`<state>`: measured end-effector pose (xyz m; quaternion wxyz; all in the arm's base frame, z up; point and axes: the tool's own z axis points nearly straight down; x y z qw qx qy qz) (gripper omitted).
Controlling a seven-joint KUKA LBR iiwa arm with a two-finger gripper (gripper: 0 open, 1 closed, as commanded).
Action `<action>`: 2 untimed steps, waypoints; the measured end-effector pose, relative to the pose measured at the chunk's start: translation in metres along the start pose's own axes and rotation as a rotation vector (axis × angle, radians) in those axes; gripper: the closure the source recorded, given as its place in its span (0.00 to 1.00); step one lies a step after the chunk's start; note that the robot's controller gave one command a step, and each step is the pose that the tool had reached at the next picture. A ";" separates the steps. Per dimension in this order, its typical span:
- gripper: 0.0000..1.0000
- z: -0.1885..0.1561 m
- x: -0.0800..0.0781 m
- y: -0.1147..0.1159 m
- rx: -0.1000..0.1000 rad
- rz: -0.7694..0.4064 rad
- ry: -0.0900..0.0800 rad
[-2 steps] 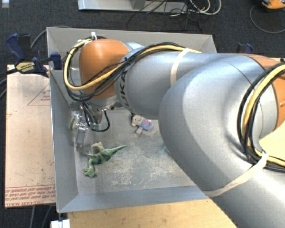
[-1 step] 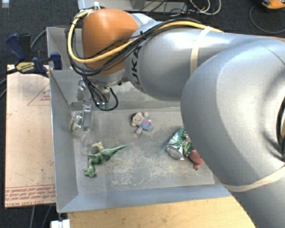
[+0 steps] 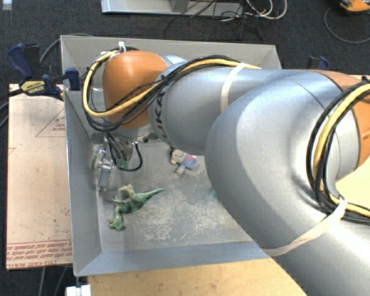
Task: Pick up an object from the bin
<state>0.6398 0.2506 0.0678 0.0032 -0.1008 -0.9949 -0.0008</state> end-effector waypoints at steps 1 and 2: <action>0.00 -0.002 -0.010 0.004 -0.004 0.026 -0.003; 1.00 -0.001 -0.001 0.000 -0.002 0.002 -0.003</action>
Offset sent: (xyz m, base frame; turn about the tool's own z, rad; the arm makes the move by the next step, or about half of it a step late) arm 0.0000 0.0000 0.0000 0.0000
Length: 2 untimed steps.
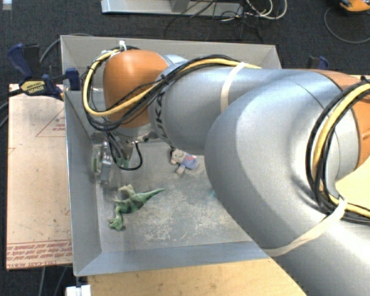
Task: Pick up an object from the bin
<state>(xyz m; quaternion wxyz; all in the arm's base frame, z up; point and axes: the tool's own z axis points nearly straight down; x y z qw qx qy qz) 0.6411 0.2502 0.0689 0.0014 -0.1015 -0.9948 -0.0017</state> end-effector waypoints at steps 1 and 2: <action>1.00 0.000 0.000 0.000 0.000 0.000 0.000; 1.00 -0.002 0.001 0.000 0.001 0.000 0.002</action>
Offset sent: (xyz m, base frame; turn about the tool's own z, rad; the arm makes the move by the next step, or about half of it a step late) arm 0.0000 0.0001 0.0319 0.0000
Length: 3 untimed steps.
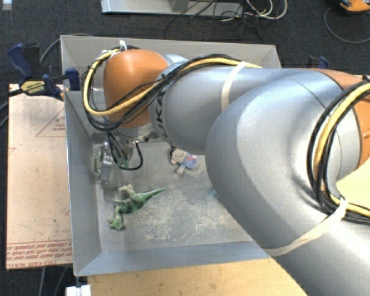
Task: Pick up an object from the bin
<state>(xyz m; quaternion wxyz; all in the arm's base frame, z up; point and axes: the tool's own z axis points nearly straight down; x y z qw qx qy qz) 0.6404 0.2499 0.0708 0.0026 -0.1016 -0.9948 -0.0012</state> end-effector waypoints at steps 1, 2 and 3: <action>1.00 -0.008 0.000 0.000 -0.001 0.000 -0.001; 1.00 -0.018 0.000 0.000 -0.001 0.001 -0.001; 1.00 -0.028 -0.001 0.000 -0.002 0.001 -0.003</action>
Offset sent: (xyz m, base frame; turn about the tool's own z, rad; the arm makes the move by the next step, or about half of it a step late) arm -0.0002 0.0000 0.0452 0.0000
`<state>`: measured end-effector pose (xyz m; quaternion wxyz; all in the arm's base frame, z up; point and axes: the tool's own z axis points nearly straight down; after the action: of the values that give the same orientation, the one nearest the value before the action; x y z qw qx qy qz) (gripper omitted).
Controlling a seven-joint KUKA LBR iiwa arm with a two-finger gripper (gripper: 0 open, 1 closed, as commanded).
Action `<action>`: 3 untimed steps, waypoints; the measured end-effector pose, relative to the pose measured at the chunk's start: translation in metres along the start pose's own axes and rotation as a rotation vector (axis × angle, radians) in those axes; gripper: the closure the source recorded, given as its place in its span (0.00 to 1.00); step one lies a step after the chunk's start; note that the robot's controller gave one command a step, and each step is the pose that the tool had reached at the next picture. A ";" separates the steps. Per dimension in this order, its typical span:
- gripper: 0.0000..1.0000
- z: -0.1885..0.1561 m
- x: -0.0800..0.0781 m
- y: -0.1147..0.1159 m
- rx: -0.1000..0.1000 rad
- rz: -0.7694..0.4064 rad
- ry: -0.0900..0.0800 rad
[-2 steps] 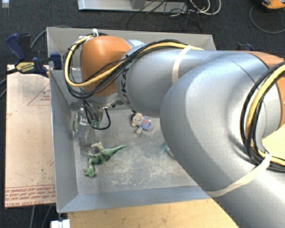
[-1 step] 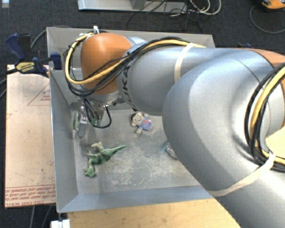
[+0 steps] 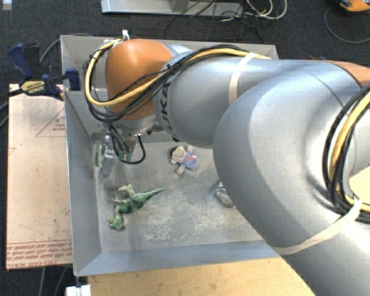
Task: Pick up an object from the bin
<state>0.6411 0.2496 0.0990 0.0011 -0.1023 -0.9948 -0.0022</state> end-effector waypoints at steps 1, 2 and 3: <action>1.00 -0.005 -0.001 0.000 -0.001 0.000 -0.002; 1.00 -0.009 -0.001 0.000 -0.002 0.000 -0.003; 1.00 -0.014 0.000 -0.001 0.001 0.001 0.002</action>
Offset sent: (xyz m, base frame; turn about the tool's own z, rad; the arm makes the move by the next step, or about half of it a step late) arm 0.0002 -0.0001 0.0100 0.0000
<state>0.6408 0.2491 0.1133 0.0020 -0.1027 -0.9947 -0.0021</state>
